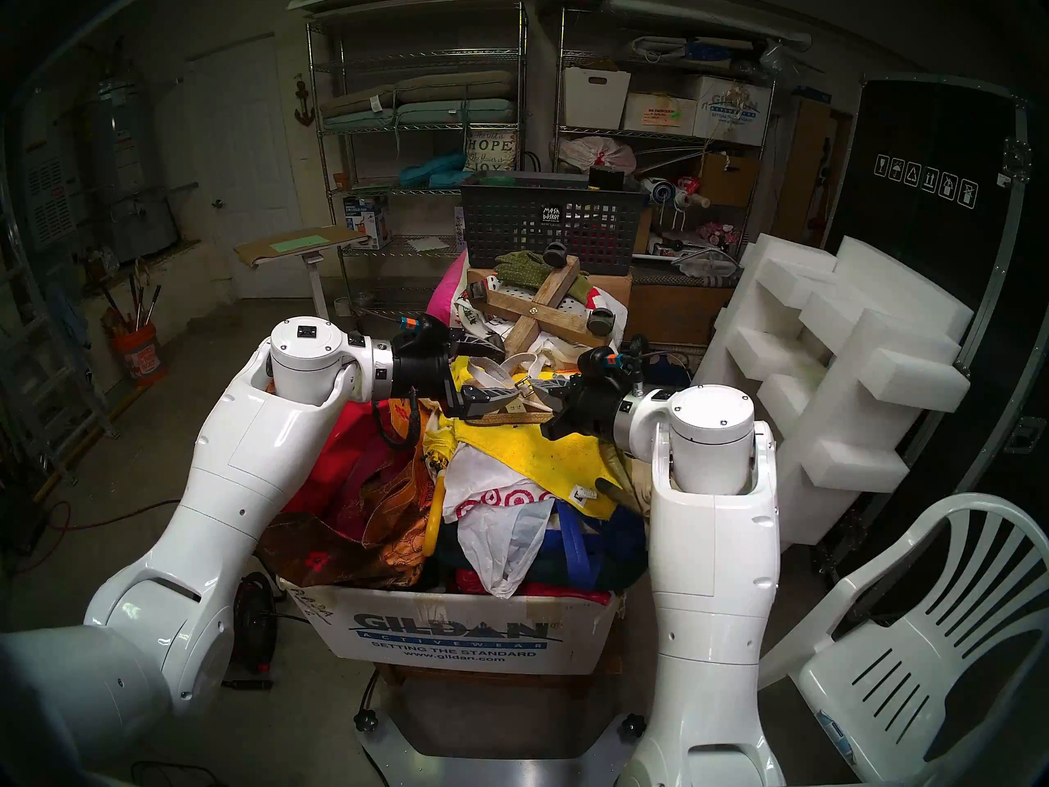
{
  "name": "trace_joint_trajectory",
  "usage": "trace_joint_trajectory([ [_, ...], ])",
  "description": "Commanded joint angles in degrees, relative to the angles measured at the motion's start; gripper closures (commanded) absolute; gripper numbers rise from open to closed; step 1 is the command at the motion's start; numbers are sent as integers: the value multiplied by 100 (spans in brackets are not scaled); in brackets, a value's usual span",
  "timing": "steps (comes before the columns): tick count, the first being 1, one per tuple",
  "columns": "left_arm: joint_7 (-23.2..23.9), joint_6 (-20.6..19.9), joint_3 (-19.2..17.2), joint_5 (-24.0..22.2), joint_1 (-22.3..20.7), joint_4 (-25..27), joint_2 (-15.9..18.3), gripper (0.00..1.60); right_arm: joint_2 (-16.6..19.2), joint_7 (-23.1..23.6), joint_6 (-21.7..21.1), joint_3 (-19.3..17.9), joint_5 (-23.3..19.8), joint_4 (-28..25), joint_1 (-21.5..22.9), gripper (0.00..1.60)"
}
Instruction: Unbuckle a shoe
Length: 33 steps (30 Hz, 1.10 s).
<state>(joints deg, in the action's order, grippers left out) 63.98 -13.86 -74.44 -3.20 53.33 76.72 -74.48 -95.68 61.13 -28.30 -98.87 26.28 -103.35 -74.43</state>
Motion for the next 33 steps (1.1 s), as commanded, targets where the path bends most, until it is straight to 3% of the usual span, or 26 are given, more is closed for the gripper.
trace_joint_trajectory([
  [1,134,219,-7,-44,-338,-155,-46,0,-17,12,4,4,-30,-116,69,160],
  [17,185,148,31,11,-604,-559,-230,0,-17,12,4,4,-30,-115,69,160],
  [28,136,802,338,421,-759,-709,-148,0,-18,12,4,4,-29,-116,69,160],
  [33,114,898,357,471,-857,-854,-190,0,-18,12,4,4,-29,-116,69,160],
])
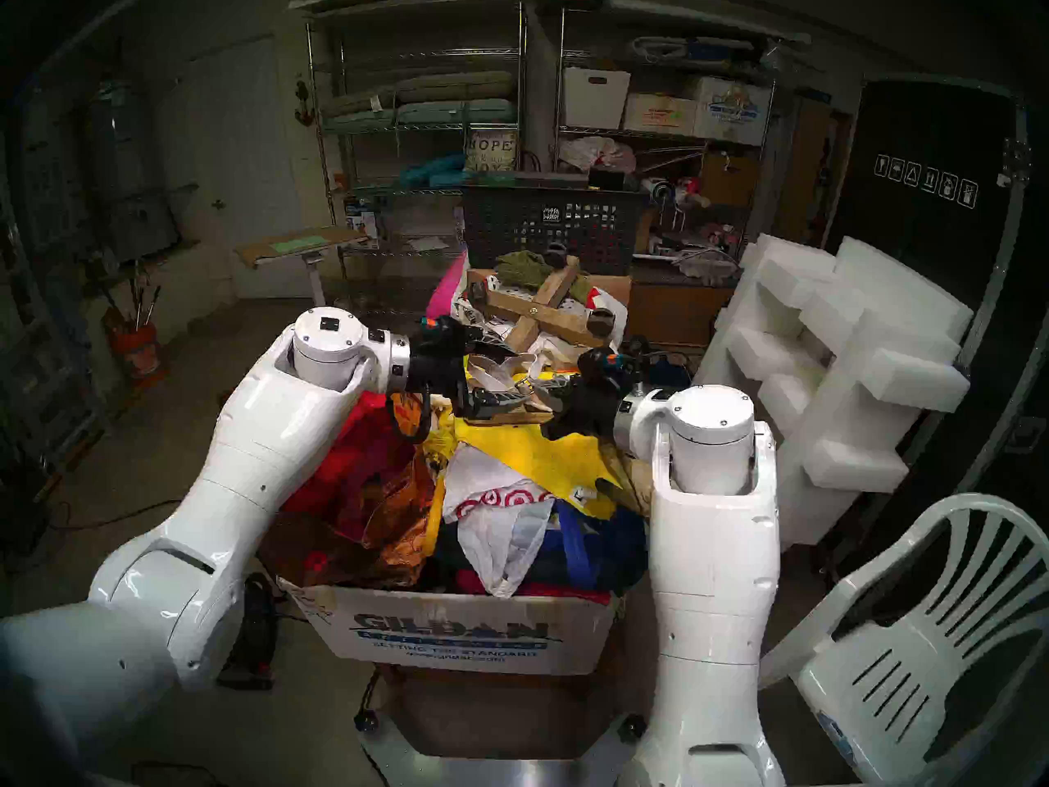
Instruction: Unbuckle a shoe
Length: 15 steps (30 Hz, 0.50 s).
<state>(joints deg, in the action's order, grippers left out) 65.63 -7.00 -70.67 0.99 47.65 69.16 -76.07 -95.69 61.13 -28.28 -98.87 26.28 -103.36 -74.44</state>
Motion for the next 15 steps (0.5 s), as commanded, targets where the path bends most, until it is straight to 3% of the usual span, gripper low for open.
trace_joint_trajectory([
  [1,-39,253,-13,57,-310,-132,-36,0,-17,12,2,4,-30,-115,70,160],
  [12,135,456,-44,7,-372,-339,-59,12,-17,12,2,4,-30,-116,70,160],
  [15,199,488,-60,-26,-389,-403,-77,23,-18,12,2,4,-30,-116,70,160],
])
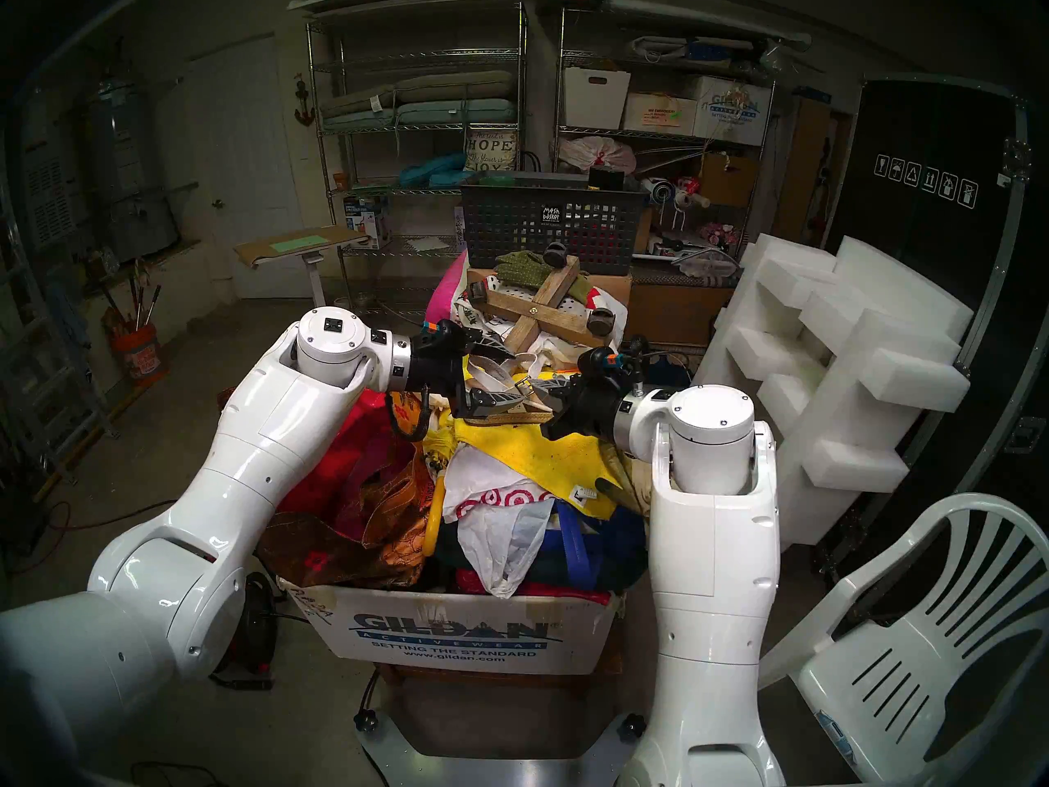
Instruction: Unbuckle a shoe
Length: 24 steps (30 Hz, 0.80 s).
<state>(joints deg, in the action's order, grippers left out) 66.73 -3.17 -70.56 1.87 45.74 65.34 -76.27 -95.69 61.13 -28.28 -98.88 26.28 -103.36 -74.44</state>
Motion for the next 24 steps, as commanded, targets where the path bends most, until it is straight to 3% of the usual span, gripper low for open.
trace_joint_trajectory([
  [1,112,122,-76,-123,-197,-28,-55,26,-17,12,1,4,-30,-116,70,160],
  [4,174,160,-84,-140,-200,-53,-56,48,-17,12,1,4,-30,-116,70,160],
  [6,204,180,-87,-144,-199,-64,-59,53,-17,12,1,4,-30,-116,70,160],
  [15,290,288,-78,-116,-222,-152,-82,41,-18,12,0,4,-30,-117,70,160],
  [24,233,346,-47,-17,-193,-94,-91,45,-18,12,0,4,-30,-117,70,160],
])
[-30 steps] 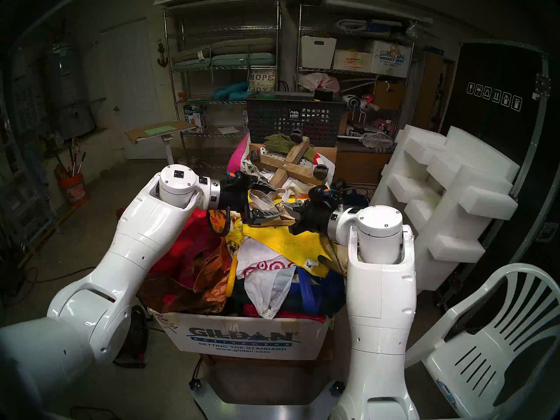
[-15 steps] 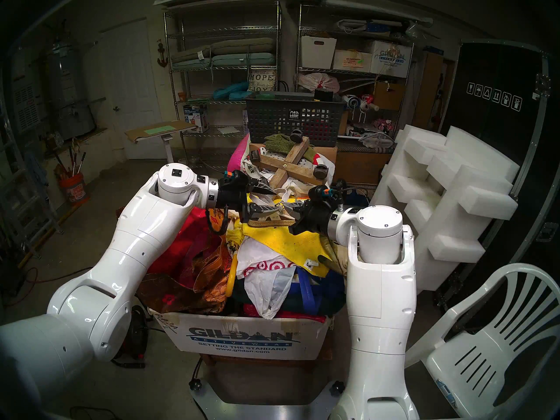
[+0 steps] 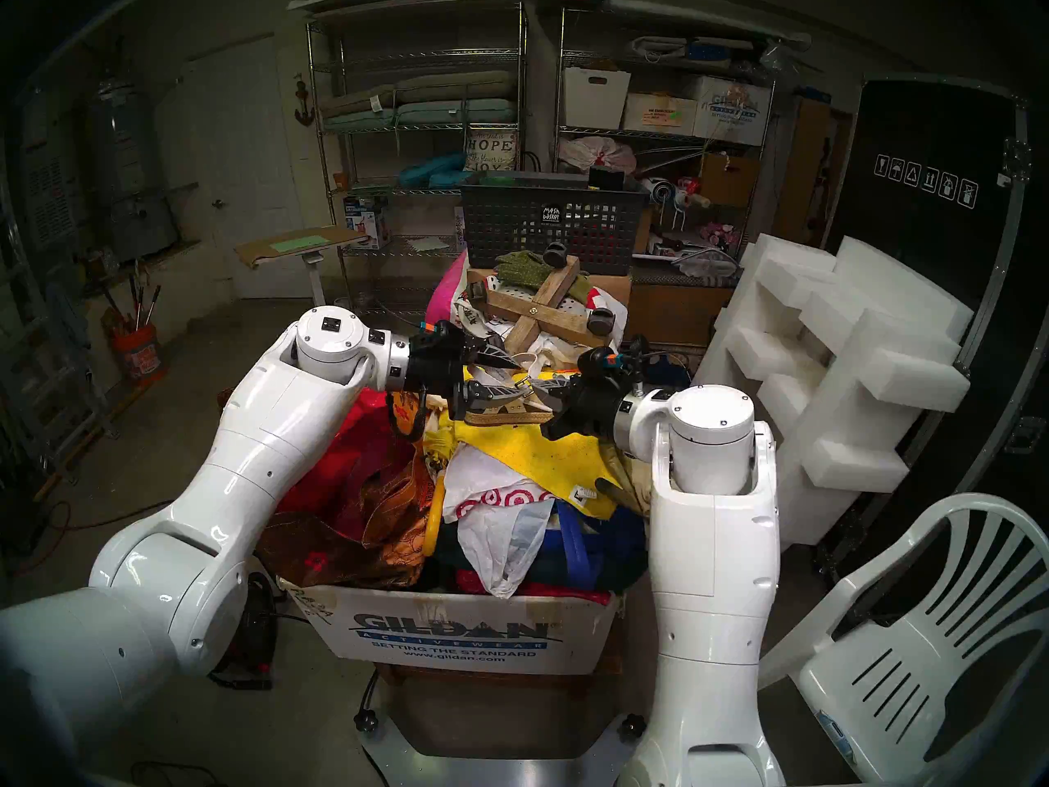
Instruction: Unbuckle a shoe
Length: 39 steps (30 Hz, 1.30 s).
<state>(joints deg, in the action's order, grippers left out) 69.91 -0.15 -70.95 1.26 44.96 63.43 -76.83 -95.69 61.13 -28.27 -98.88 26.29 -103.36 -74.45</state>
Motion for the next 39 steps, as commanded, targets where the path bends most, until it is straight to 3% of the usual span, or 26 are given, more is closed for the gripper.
trace_joint_trajectory([
  [1,-75,52,-2,42,-118,101,-36,46,-17,12,0,4,-30,-117,70,160],
  [16,-29,44,105,96,-157,45,-129,48,-17,12,0,4,-29,-117,70,160],
  [25,-87,82,123,120,-175,-15,-184,56,-18,12,0,4,-29,-117,70,160],
  [30,-158,76,125,140,-161,-18,-208,79,-18,13,0,3,-29,-117,70,160],
  [39,-159,36,98,124,-100,74,-171,80,-20,14,1,2,-26,-117,70,160],
])
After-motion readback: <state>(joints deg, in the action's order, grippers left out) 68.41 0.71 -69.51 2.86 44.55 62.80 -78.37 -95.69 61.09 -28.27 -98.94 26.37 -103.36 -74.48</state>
